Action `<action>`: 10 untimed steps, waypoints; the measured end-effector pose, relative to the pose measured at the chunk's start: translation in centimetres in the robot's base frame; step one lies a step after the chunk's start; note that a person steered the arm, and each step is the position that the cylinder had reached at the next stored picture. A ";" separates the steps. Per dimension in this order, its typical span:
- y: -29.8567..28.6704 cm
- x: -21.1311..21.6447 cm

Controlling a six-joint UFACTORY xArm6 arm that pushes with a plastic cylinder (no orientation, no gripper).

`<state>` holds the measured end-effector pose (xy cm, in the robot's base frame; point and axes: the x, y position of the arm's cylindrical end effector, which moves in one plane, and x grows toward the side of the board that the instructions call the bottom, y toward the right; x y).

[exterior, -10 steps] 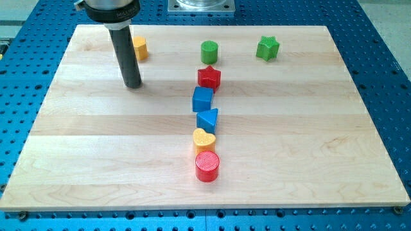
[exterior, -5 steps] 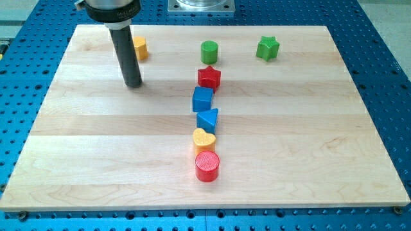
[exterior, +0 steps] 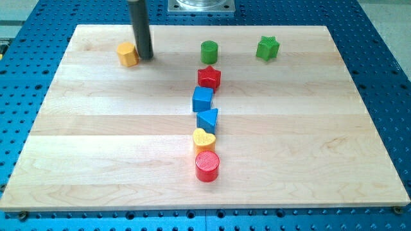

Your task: Place hexagon at center left of the board

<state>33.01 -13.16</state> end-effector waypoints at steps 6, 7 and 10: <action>-5.3 -4.1; -8.7 2.0; -12.4 -1.7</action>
<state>31.28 -25.59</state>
